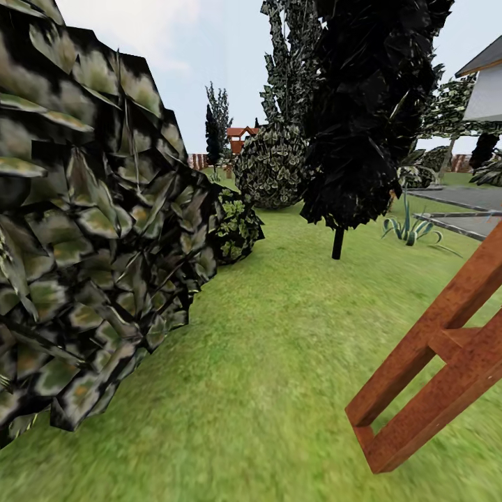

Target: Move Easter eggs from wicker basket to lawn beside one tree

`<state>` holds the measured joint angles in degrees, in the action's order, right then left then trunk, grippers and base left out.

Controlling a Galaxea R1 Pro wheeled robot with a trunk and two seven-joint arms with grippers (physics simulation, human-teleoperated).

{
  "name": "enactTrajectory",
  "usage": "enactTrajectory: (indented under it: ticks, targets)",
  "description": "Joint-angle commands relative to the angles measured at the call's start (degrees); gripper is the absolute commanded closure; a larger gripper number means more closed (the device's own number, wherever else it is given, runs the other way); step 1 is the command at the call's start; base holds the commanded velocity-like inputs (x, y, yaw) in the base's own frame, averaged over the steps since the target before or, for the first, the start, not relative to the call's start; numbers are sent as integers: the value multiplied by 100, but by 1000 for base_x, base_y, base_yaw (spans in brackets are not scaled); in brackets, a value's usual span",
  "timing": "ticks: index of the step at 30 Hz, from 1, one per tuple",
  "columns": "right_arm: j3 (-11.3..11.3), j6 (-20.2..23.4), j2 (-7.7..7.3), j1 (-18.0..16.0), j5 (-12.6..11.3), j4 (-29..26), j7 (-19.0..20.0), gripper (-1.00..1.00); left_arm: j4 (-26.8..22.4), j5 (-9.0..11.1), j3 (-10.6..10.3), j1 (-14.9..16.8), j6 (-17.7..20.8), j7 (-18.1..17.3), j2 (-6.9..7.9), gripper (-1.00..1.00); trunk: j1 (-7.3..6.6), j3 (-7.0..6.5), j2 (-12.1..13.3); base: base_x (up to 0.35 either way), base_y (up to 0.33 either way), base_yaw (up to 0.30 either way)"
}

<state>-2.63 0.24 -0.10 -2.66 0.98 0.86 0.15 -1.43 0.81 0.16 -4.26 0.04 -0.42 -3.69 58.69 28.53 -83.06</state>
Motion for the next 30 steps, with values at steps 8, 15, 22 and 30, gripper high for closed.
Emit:
enactTrajectory:
  ticks: [8,15,22,30]
  targets:
    - [-35,7,6,-7,25,32,2,-100,-15,7,-3,-4,-3,-4,0,-100,3,4,-2,334,0,0]
    - [-30,3,8,-7,21,37,-2,-100,-7,-1,-7,-4,-4,-2,0,-100,3,4,-2,334,0,0]
    - [-35,2,10,-7,21,37,2,-100,-6,-10,-16,-4,-4,-2,0,-100,3,4,-2,334,0,0]
    - [-35,2,10,-7,20,37,2,-100,-6,-11,-24,-4,-4,-2,0,-100,3,4,-2,334,0,-54]
